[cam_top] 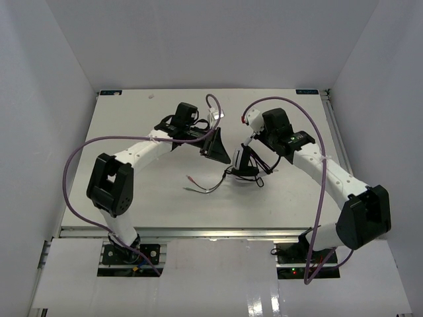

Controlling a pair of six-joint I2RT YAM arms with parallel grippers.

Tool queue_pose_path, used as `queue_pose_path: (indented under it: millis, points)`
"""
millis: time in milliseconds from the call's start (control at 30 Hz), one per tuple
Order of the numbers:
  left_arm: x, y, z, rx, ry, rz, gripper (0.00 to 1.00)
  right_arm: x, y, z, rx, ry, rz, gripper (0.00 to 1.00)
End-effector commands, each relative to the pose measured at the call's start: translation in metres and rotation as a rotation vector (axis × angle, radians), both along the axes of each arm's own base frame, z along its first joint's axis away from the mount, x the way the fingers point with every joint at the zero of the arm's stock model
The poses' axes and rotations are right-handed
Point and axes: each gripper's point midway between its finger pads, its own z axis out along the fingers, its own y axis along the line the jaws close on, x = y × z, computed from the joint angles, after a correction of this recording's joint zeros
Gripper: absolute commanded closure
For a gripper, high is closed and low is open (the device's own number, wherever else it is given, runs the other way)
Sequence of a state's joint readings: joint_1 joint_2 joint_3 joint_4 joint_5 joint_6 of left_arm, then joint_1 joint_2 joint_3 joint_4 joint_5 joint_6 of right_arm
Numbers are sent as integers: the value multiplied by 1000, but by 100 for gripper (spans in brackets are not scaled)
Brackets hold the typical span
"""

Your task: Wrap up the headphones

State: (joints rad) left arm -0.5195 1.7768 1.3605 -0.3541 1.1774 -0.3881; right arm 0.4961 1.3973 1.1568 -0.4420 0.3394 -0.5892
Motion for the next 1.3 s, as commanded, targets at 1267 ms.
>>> queue_pose_path:
  millis: [1267]
  points:
    - [14,39,-174,517,-1051,81,35,-3,19,56,153,-75,65,92]
